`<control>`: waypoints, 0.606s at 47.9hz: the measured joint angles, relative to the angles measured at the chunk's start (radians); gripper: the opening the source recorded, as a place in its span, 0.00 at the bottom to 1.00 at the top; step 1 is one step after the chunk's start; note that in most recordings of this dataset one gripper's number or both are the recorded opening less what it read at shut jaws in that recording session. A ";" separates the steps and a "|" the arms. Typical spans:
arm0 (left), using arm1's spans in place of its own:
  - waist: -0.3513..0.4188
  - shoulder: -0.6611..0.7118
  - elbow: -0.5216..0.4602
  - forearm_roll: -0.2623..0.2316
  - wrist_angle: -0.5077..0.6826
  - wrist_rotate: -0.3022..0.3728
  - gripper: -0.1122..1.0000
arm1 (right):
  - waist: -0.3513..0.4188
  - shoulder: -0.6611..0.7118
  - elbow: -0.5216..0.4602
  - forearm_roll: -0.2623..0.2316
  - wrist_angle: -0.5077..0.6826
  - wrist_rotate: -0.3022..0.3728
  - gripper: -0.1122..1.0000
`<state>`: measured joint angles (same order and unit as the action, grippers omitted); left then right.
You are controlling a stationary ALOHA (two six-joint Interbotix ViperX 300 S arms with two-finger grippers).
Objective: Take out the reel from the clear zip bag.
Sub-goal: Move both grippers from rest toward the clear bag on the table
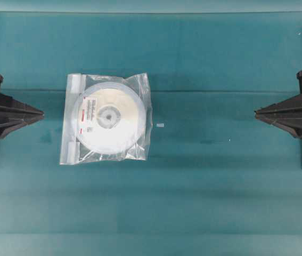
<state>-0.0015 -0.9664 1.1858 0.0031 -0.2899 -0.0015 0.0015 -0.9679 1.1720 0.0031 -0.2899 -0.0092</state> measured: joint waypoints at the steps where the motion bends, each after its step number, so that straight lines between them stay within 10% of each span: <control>1: 0.000 0.000 0.000 -0.002 0.000 0.000 0.23 | 0.000 0.000 0.000 0.000 0.000 0.003 0.19; 19: -0.005 0.092 -0.061 0.009 0.000 -0.241 0.08 | -0.002 0.236 -0.026 0.278 0.006 0.172 0.10; 29: 0.089 0.152 -0.066 0.009 0.011 -0.583 0.08 | -0.005 0.391 -0.080 0.328 0.006 0.285 0.10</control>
<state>0.0874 -0.8145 1.1198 0.0123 -0.2792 -0.5844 -0.0031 -0.5768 1.0922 0.3313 -0.2838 0.2761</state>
